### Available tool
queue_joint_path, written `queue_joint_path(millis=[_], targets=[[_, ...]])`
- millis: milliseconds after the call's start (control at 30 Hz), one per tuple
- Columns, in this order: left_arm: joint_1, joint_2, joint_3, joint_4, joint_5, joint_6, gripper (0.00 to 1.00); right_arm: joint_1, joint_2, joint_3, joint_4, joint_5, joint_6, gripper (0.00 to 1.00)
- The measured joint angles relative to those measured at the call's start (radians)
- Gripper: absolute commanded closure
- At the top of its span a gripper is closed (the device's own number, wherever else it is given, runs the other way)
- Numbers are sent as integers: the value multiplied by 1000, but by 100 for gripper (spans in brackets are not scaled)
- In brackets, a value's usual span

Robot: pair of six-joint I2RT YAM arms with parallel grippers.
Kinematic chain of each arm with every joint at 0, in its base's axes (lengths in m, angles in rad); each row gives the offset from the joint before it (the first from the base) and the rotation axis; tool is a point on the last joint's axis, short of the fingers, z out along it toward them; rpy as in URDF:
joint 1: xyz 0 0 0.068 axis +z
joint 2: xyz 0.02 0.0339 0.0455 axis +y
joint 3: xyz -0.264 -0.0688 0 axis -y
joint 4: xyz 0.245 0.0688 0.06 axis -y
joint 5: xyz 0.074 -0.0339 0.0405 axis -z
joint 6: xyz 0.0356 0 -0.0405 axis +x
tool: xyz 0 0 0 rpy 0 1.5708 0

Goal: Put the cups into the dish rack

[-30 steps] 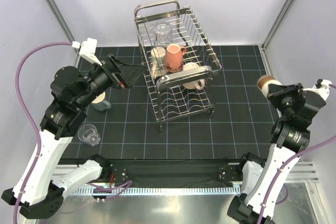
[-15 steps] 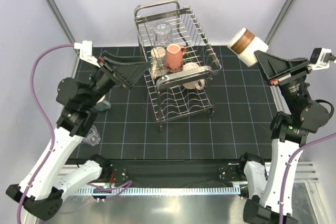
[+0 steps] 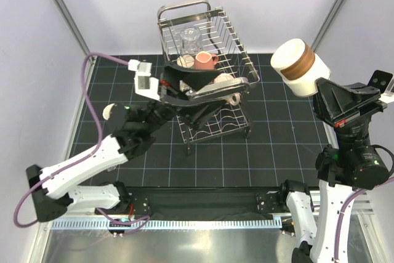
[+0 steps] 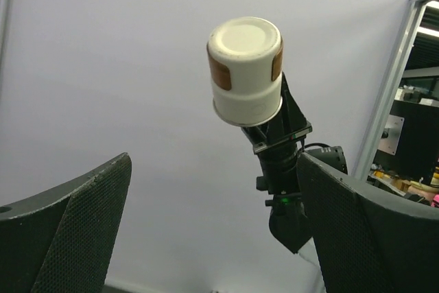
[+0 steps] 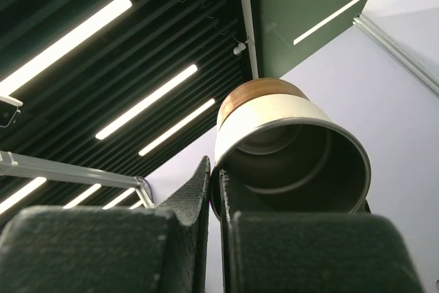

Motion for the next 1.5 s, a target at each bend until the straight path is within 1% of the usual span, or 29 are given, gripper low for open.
queue_joint_path(millis=[133,300,733,800,833,867,933,967,1033,1067,1100,1167,1200,1233,1267,1333,1367,1467,1500], targets=[[-56,120,65,84,-10,79,0,0,-2,0,-36,-2,16,96],[-107,273,204,121,-10,124,0,0,-2,-2,-57,-14,21,96],[-151,495,463,169,-14,92,0,0,-1,-54,-18,-58,31,96],[-155,524,495,172,-18,79,4,2,-1,-56,-10,-64,33,96],[-156,536,506,173,-18,72,6,2,-1,-56,-8,-67,34,96],[-156,548,517,173,-19,68,15,2,-1,-56,-2,-70,34,96],[-157,566,536,173,-21,61,26,2,-1,-56,6,-74,35,96],[-156,573,542,174,-23,51,36,2,-1,-56,10,-76,34,96],[-158,575,546,182,-29,42,44,2,2,-58,12,-77,35,96],[-158,575,552,183,-29,44,51,2,5,-58,14,-76,38,96],[-157,576,557,180,-29,45,56,3,6,-59,18,-77,40,96],[-157,582,568,176,-28,45,79,5,8,-61,23,-77,42,95],[-157,585,574,174,-28,46,97,5,8,-62,26,-76,43,90],[-157,587,579,171,-28,47,100,5,8,-64,27,-76,45,84],[-157,587,584,164,-30,47,100,5,8,-65,27,-78,45,67],[-157,588,592,153,-37,50,100,5,8,-71,28,-90,45,55],[-157,587,595,151,-39,53,100,5,8,-73,27,-95,45,46],[-157,580,598,109,-48,86,100,5,9,-73,5,-116,37,37],[-157,574,597,78,-55,107,100,5,9,-72,-15,-124,29,37]])
